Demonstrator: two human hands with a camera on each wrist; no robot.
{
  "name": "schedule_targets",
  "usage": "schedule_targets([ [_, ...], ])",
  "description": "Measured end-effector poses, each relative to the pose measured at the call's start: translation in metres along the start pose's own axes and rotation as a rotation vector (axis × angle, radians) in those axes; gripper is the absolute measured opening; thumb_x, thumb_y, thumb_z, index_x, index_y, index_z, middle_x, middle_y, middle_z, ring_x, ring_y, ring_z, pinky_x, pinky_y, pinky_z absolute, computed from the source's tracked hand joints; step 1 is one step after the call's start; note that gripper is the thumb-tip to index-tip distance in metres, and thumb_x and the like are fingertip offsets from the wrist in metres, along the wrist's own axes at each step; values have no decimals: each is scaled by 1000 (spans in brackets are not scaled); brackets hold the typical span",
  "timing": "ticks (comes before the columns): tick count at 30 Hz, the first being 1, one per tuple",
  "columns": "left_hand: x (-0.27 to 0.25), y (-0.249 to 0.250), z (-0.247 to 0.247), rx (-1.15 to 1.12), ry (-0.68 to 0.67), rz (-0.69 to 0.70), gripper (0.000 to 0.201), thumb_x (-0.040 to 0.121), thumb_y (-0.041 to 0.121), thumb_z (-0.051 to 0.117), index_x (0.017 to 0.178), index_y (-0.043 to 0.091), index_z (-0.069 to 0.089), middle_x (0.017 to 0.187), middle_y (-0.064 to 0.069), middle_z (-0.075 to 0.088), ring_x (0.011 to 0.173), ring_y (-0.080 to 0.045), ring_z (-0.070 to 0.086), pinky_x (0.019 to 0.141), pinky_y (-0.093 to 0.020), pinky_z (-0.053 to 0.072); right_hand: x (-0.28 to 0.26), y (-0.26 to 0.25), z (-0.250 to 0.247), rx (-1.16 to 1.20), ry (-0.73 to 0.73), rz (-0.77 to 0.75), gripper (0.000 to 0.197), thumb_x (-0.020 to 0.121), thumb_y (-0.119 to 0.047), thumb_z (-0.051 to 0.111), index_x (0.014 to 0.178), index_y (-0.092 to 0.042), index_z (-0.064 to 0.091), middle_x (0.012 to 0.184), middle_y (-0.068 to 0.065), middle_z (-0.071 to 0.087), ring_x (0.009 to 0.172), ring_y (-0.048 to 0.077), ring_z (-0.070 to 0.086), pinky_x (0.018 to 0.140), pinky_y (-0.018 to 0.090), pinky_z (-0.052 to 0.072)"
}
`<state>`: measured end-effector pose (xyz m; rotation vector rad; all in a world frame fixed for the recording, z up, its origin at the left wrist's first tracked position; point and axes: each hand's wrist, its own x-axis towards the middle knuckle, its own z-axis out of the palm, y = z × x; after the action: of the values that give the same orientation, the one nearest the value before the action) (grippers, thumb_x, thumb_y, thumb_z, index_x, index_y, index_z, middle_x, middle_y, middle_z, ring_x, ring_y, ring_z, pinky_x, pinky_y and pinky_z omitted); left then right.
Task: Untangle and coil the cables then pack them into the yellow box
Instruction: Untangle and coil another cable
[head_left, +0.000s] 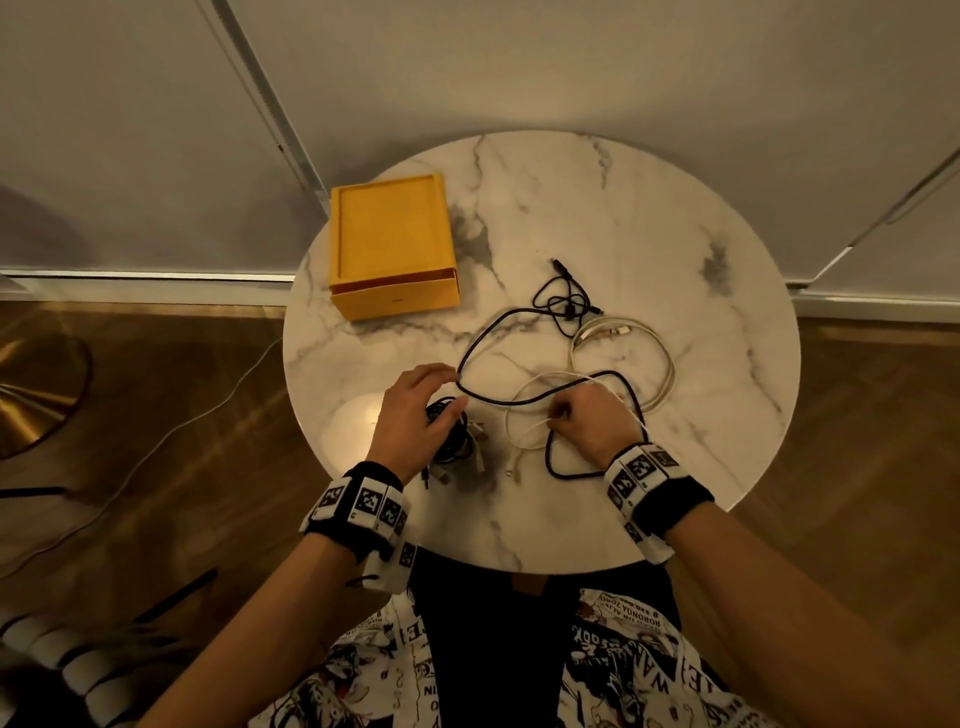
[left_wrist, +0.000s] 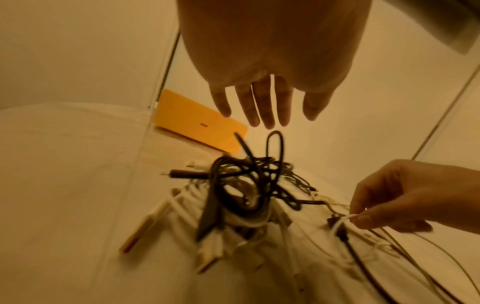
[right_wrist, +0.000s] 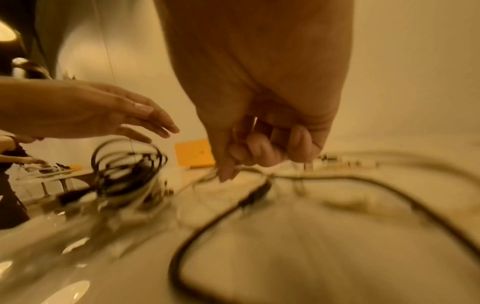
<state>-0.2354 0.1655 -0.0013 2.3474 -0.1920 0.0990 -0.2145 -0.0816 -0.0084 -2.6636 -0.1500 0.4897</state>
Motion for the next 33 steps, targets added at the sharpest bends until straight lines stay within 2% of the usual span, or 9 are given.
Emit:
schedule_targets([
  [3, 3, 25, 1, -63, -7, 99, 29, 90, 39, 55, 108, 20, 67, 116, 6, 63, 110, -11, 55, 97, -33, 44, -12, -8, -30, 39, 5, -120, 8, 77, -26, 76, 83, -20, 75, 83, 0, 68, 83, 20, 63, 73, 32, 49],
  [7, 11, 76, 8, -248, -393, 14, 27, 93, 35, 59, 113, 18, 64, 110, 6, 67, 101, -4, 61, 86, -23, 49, -33, -21, -75, 161, 35, -321, 5, 76, -21, 77, 76, -18, 73, 76, -3, 67, 72, 14, 63, 70, 36, 51],
  [9, 20, 102, 6, -438, -551, -129, 21, 100, 25, 50, 98, 10, 65, 82, 1, 67, 72, -10, 63, 65, -24, 51, -38, -23, -96, 237, 61, -355, 4, 78, -19, 75, 77, -17, 72, 72, -5, 69, 69, 10, 64, 68, 30, 52],
  [11, 31, 125, -4, -695, -605, -276, 30, 103, 17, 41, 79, 8, 57, 53, 3, 43, 43, -12, 41, 43, -24, 37, -38, -20, -112, 381, 125, -330, 3, 81, -17, 74, 81, -14, 71, 72, -2, 69, 67, 11, 64, 66, 26, 52],
  [16, 65, 168, -48, -1019, -686, -251, 37, 102, 24, 30, 68, 17, 42, 52, 8, 21, 43, -11, 13, 40, -24, 13, -36, -3, -120, 500, 205, -244, 6, 87, -13, 68, 82, -11, 71, 72, 3, 68, 60, 5, 57, 61, 21, 45],
  [20, 92, 194, -77, -1000, -645, -152, 39, 104, 29, 27, 67, 19, 34, 51, 9, 22, 42, -9, 13, 40, -23, 13, -41, 2, -113, 442, 204, -249, 28, 89, -25, 67, 66, -10, 64, 68, -5, 63, 62, 1, 55, 62, 11, 38],
  [23, 115, 200, -97, -1082, -505, -147, 36, 102, 29, 28, 67, 20, 35, 50, 11, 23, 38, -4, 18, 39, -21, 13, -47, 13, -111, 386, 225, -215, 18, 85, -38, 69, 68, -35, 64, 66, -11, 64, 64, 2, 57, 58, 13, 39],
  [28, 137, 178, -106, -989, -242, -181, 36, 102, 28, 32, 72, 18, 47, 51, 9, 25, 41, -8, 17, 42, -23, 17, -45, 37, -99, 445, 248, -167, 11, 83, -24, 74, 75, -17, 70, 72, -4, 68, 66, 7, 57, 62, 17, 43],
  [33, 133, 167, -112, -1057, -172, -175, 36, 102, 26, 32, 71, 17, 49, 49, 9, 25, 41, -8, 18, 41, -21, 21, -33, 60, -94, 467, 352, 27, 15, 87, -27, 68, 75, -20, 73, 81, -3, 72, 75, 8, 60, 65, 19, 40],
])
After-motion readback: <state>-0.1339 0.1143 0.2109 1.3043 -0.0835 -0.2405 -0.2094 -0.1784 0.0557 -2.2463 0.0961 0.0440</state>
